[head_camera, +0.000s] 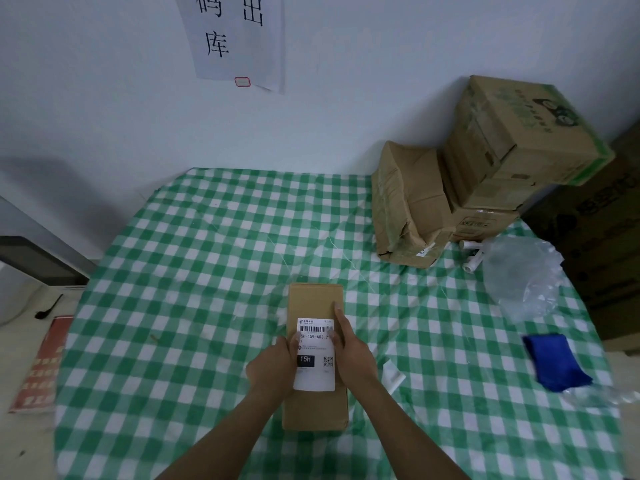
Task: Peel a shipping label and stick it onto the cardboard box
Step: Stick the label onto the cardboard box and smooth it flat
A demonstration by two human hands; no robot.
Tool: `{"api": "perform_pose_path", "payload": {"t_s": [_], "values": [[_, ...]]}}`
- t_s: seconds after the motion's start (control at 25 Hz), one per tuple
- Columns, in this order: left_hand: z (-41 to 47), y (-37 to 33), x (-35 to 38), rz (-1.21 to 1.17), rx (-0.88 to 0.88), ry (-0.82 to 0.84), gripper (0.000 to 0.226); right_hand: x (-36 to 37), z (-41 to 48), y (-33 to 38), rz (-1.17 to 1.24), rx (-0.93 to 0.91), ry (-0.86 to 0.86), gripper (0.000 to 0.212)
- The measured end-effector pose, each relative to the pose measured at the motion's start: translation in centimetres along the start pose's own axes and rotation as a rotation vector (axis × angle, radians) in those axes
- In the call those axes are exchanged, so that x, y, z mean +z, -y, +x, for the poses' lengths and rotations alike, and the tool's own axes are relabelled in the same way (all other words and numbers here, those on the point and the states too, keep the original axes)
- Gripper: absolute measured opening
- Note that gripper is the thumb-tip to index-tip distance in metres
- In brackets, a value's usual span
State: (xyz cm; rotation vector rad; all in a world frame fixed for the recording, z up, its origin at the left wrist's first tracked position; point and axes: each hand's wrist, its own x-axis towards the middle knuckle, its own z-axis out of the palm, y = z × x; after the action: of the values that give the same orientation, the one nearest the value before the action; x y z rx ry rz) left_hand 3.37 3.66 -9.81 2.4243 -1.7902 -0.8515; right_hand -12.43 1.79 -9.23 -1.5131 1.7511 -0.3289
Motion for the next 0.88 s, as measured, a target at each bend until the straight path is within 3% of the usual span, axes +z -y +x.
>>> {"api": "perform_pose_path", "payload": {"t_s": [0.32,0.48,0.56,0.88], "values": [[0.2,0.2,0.1,-0.043,-0.017,0.034,0.064,-0.3,-0.1,-0.1,0.026,-0.014,0.011,0.052],[-0.5,0.5,0.7,-0.063,-0.049,0.04,0.064,0.4,0.0,0.4,0.049,-0.025,0.055,0.086],[-1.0,0.6,1.0,-0.052,-0.047,0.056,0.065,0.9,0.3,0.1,0.046,-0.032,0.058,0.091],[-1.0,0.8,0.8,-0.076,-0.021,0.099,0.064,-0.2,-0.2,0.4,0.056,-0.009,0.1,0.071]]}}
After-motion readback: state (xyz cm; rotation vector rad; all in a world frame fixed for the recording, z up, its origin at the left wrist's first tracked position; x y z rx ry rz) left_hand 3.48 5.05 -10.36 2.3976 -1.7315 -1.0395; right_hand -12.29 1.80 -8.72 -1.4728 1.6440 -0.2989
